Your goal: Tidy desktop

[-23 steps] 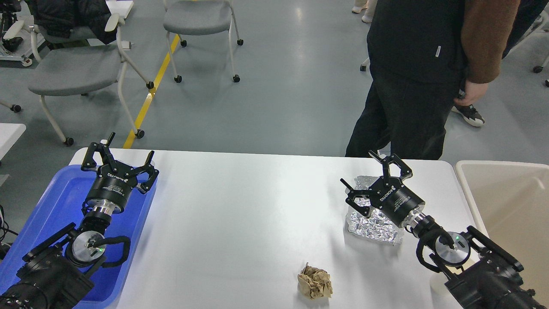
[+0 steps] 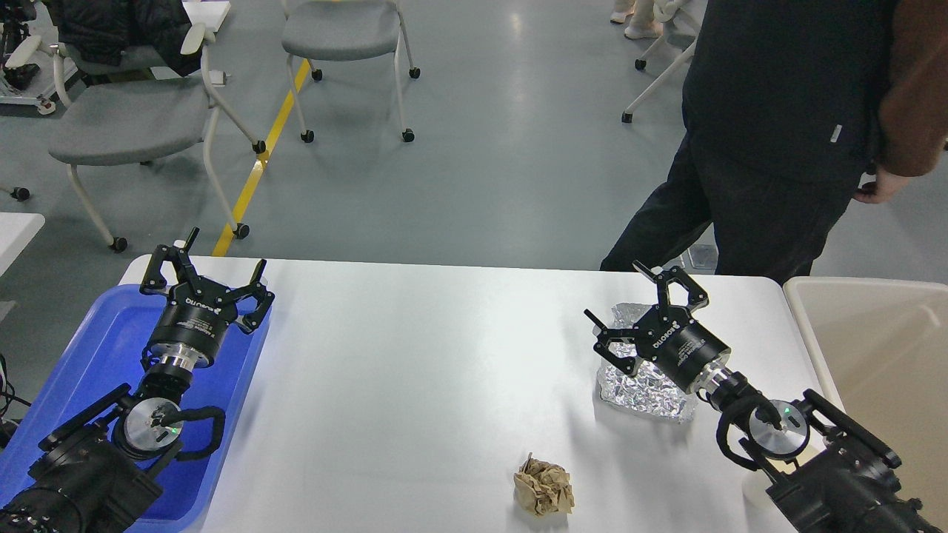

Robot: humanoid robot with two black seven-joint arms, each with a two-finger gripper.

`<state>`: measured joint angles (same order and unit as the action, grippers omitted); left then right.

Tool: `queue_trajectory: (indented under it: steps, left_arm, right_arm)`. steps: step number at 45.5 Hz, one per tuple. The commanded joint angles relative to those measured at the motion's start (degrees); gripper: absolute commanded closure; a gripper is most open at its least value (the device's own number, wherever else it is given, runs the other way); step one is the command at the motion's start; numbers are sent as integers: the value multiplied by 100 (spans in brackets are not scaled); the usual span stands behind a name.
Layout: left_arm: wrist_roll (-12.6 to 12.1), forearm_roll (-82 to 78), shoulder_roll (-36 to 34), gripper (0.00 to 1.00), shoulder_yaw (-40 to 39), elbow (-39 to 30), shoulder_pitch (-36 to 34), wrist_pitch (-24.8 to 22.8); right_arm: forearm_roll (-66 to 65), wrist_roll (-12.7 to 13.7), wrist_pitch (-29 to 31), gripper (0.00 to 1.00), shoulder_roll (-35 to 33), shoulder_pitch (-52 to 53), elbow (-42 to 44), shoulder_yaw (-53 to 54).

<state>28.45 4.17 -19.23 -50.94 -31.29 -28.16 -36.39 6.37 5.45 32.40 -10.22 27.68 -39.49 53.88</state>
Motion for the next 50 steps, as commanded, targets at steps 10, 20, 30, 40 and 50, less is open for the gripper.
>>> queue_trajectory:
  steps: [10,20,30,40,50]
  left_arm:
    - [3,5,-2,0,5,0,-6,0]
    - [3,5,-2,0,5,0,-6,0]
    - [3,5,-2,0,5,0,-6,-9]
    - [3,5,-2,0,14,0,-6,-26]
    - [3,5,-2,0,14,0,-6,-35]
  right_arm:
    - [-83,9,-23,0,-296,18,-375,-194]
    - [-320,18,-102,0,-876,1,-1052,-185]
    - [-953,61,-190,0,-1553,-17,-1605,-194]
    - [-1507,61,-216,0,-2335,-78,-2273,-615]
    - [-2078,53,-269,0,-3038,-105,-3169,-888]
